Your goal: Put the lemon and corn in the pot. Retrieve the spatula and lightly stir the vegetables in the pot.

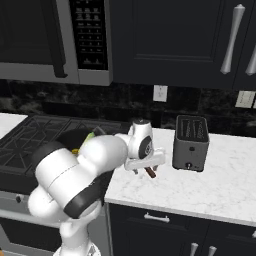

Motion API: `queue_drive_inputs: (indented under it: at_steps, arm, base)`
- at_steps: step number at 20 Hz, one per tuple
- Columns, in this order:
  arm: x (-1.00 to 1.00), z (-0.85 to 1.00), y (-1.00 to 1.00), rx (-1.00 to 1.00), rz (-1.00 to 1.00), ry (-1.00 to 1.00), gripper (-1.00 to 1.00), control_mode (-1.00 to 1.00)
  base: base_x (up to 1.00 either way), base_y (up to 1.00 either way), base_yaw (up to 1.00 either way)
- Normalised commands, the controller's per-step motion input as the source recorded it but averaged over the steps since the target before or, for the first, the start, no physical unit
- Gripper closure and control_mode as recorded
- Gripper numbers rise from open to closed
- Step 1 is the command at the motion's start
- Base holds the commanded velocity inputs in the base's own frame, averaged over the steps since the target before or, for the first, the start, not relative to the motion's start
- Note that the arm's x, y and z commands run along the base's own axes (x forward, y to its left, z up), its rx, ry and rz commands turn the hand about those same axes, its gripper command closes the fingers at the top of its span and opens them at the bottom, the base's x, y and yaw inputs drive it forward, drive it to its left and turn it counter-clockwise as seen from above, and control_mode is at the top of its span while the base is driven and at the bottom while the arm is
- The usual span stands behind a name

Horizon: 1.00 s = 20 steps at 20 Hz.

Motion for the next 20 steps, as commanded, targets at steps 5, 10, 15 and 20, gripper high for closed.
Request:
queue_drive_inputs:
  at_steps: [5, 10, 15, 20]
  arm:
    - [0.27, -0.28, -0.19, 0.00, 0.26, 0.04, -1.00, -1.00]
    - [0.13, -0.23, -0.33, 0.03, 0.23, 0.00, -1.00, -1.00]
    - [0.12, -0.08, -0.46, 0.05, 0.18, 0.00, -1.00, -1.00]
    - [0.11, -0.02, -0.46, 0.06, 0.17, 0.00, -1.00, -1.00]
  base:
    - [0.00, 0.00, 0.00]
    - [0.00, 0.00, 0.00]
    - [0.00, 0.00, 0.00]
    - [0.00, 0.00, 0.00]
